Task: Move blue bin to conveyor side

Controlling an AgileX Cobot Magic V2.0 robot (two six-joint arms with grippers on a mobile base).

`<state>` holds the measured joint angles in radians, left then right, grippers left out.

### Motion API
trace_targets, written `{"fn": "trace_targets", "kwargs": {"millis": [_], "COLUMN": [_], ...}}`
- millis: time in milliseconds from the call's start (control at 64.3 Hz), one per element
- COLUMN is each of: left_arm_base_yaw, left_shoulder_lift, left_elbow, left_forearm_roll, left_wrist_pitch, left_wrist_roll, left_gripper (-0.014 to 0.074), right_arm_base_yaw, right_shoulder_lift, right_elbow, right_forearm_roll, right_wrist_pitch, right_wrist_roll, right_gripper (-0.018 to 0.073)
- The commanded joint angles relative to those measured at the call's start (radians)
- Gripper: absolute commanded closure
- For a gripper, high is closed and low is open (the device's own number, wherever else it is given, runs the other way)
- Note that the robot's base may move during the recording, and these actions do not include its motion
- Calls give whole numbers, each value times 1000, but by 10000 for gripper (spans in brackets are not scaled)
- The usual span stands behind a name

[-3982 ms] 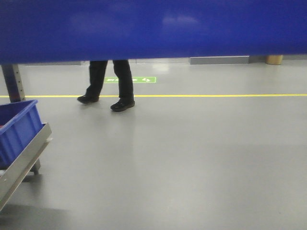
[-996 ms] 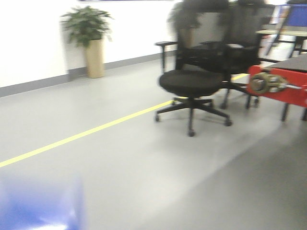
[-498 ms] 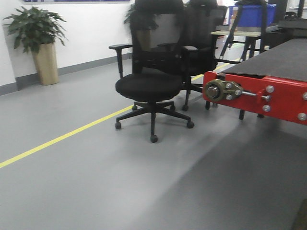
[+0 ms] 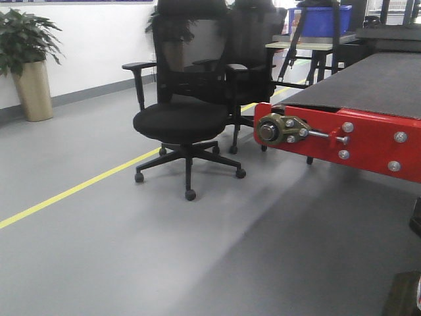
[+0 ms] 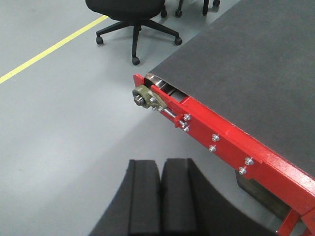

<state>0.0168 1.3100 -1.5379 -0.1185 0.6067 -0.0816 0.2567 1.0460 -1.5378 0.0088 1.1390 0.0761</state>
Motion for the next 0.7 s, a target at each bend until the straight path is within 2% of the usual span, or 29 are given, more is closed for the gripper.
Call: {"fn": "trace_targets", "kwargs": {"millis": [0, 684], "left_arm_base_yaw": [1, 1], "left_shoulder_lift": [3, -13], "left_elbow": [-5, -5], "left_forearm_roll": [-2, -2], "left_wrist_pitch": [-22, -22], "left_wrist_roll": [-1, -1], "left_gripper": [615, 615], "right_arm_base_yaw": [-4, -4], "right_shoulder_lift": [-10, -10], "right_elbow": [-8, -8], "right_forearm_roll": [-9, -9], "right_wrist_pitch": [-20, -20], "right_wrist_roll": [-6, -6], "right_gripper": [638, 638]}}
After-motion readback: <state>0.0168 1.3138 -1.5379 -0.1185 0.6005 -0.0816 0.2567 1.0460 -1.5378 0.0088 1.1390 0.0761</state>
